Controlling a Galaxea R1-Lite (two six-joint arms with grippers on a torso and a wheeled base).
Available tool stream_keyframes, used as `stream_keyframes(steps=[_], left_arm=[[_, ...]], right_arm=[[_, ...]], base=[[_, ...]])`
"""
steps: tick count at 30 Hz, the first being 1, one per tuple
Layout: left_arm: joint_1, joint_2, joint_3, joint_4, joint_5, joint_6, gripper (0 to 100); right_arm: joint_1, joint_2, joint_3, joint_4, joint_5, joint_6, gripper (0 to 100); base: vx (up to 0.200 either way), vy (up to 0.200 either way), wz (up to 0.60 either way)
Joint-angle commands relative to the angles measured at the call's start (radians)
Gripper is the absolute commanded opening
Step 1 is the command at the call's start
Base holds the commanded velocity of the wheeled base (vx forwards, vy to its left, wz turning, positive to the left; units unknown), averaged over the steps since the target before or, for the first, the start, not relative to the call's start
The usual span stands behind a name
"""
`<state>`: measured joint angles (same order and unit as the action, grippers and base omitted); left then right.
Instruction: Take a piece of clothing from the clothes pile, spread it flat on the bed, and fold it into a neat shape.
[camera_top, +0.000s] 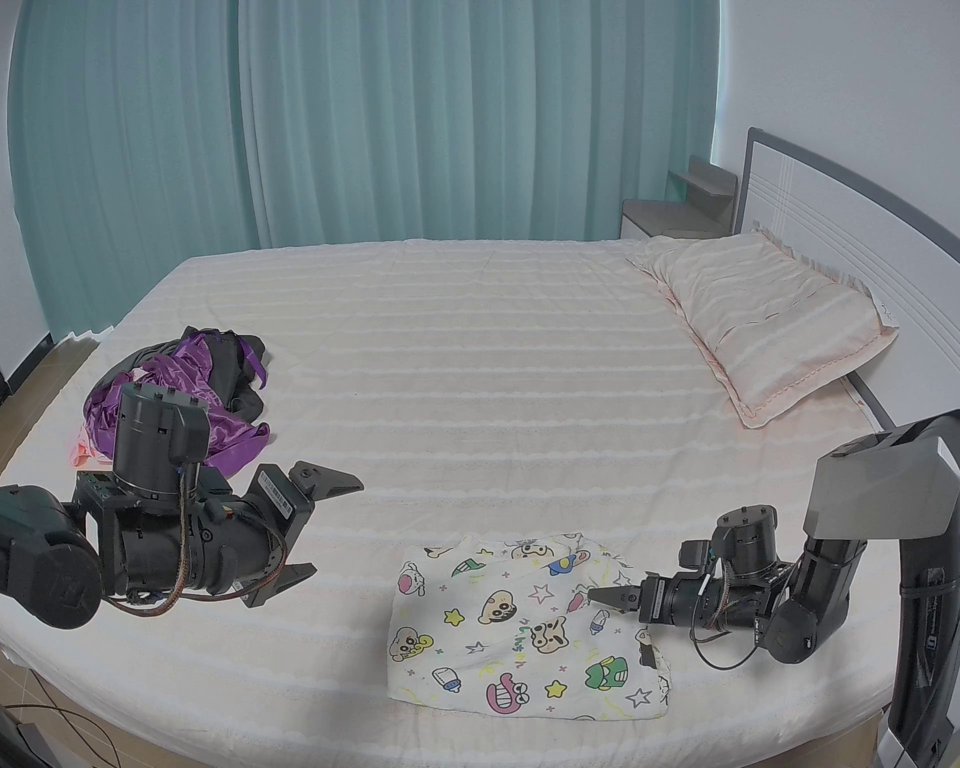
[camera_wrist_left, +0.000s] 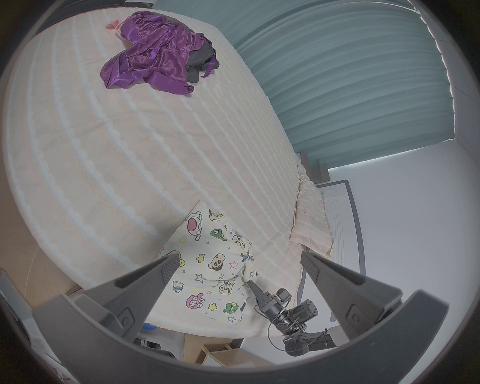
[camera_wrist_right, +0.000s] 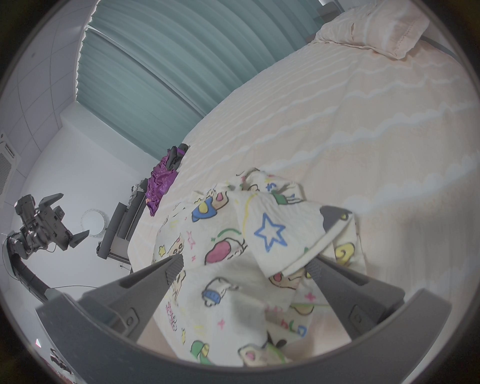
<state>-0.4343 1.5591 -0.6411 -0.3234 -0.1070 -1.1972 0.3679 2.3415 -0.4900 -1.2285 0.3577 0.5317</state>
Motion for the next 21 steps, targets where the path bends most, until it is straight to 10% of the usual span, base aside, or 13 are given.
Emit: stream_keyframes(steps=[1, 21], left_arm=[[0.000, 0.001, 0.000, 0.000, 0.000, -0.001, 100], [0.000, -0.002, 0.000, 0.000, 0.000, -0.001, 100]], right_arm=[[-0.003, 0.052, -0.065, 0.017, -0.026, -0.001, 0], [-0.106, 0.006, -0.160, 0.058, -0.045, -0.001, 0]], base=[[0.000, 0.000, 0.00], [0.000, 0.000, 0.00]])
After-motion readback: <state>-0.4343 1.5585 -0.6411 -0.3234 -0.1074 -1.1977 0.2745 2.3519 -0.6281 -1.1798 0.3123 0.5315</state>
